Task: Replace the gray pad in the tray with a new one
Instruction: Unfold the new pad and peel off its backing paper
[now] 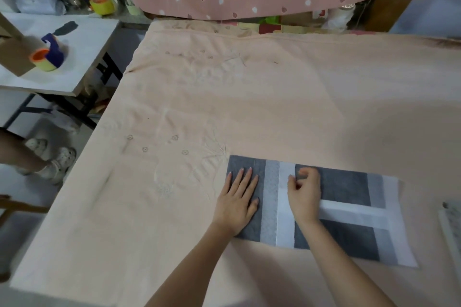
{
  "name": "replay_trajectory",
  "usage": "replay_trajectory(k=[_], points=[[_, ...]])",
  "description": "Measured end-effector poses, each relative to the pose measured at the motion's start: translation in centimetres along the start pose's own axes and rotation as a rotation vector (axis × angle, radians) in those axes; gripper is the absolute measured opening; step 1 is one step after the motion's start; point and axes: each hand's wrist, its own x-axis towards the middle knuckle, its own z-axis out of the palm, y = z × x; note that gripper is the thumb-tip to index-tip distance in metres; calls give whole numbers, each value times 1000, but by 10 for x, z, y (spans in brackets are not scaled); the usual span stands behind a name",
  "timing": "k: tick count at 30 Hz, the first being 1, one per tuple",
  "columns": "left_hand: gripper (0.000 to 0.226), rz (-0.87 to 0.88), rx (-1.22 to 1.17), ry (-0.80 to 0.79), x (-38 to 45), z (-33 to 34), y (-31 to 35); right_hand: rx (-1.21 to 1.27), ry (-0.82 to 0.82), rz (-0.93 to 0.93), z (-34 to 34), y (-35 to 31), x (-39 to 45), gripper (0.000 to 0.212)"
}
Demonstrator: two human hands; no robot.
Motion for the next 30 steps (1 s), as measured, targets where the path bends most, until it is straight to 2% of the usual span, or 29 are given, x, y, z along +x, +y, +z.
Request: replay_trajectory(k=[2,3,5,6,7,9,13,18,21,23,27,30], points=[[54,-3,-9,8,1,5,0,-234,94,-233,4,-5,-7,25],[54,-1,-15,17,2,8,0,-340,83,-363,9,-10,-14,30],[54,17,-20,31,2,12,-1,-554,-141,-568,25,-21,-27,45],[54,26,-19,35,3,13,-1,-675,-267,-604,33,-24,-32,55],[55,33,-20,40,3,13,-1,-756,-353,-599,40,-23,-35,62],[54,42,-23,55,3,15,-1,-781,-413,-531,47,-13,-31,66],[53,21,-29,62,4,15,-3,-845,-363,-472,43,5,-22,64],[54,10,-44,62,2,9,-2,-806,-291,-323,26,16,-17,63],[53,14,-73,103,8,4,-5,-793,-268,-331,20,9,-16,61],[53,14,-63,99,22,0,-4,-788,-284,-401,24,3,-15,60],[58,-65,-52,9,44,0,-6,-762,-343,-425,28,8,-18,71],[58,-138,-56,19,41,5,-24,-794,-328,-411,27,6,-18,62]])
